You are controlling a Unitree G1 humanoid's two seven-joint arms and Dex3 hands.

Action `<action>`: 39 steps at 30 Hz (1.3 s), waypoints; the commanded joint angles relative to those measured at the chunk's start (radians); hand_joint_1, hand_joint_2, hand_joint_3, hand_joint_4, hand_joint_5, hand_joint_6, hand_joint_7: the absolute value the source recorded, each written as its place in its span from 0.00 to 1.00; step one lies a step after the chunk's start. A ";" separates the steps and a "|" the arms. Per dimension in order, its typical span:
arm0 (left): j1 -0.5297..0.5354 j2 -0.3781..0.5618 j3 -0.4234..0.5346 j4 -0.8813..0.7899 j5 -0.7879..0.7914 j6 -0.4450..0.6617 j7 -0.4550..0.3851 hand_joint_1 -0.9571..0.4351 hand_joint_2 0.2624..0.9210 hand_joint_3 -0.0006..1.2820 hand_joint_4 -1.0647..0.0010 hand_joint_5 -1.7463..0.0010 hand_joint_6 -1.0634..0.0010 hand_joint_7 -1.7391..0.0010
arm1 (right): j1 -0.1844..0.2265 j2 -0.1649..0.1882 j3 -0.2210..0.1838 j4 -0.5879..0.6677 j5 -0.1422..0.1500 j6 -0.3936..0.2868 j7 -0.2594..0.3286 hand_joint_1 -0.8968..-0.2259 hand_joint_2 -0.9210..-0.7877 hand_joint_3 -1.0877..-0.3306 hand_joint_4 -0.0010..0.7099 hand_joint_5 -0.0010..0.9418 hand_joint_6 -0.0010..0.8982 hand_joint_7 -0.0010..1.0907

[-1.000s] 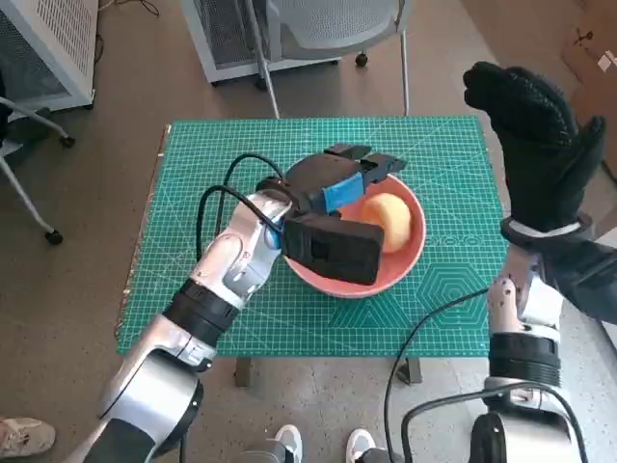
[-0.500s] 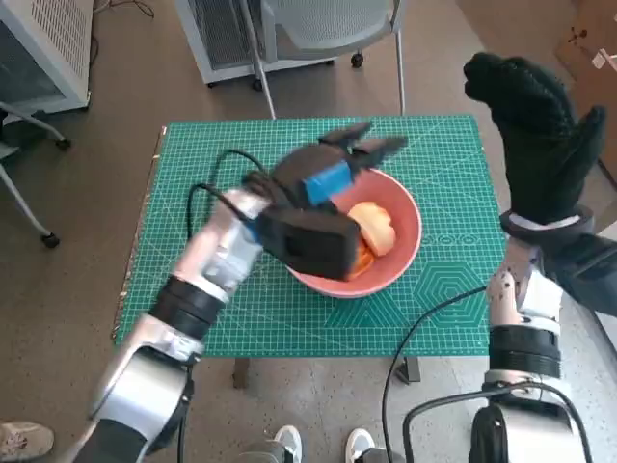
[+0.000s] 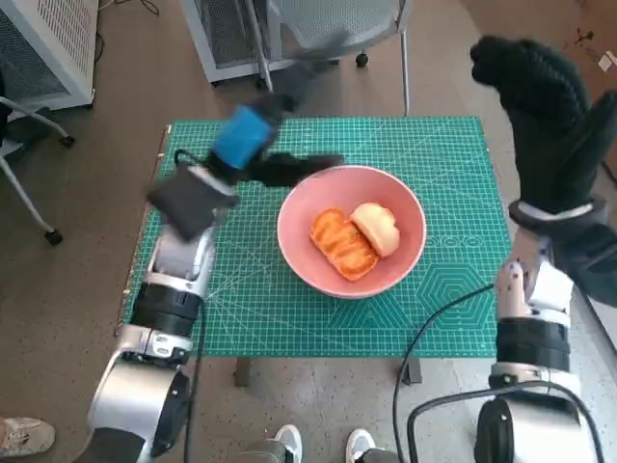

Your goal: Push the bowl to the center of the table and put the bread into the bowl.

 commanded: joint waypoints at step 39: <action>0.080 0.006 0.093 -0.186 -0.036 -0.039 0.016 0.16 1.00 0.34 1.00 1.00 1.00 0.83 | -0.060 -0.024 0.036 0.048 -0.053 0.047 -0.058 0.30 0.00 0.49 0.39 0.00 0.47 0.00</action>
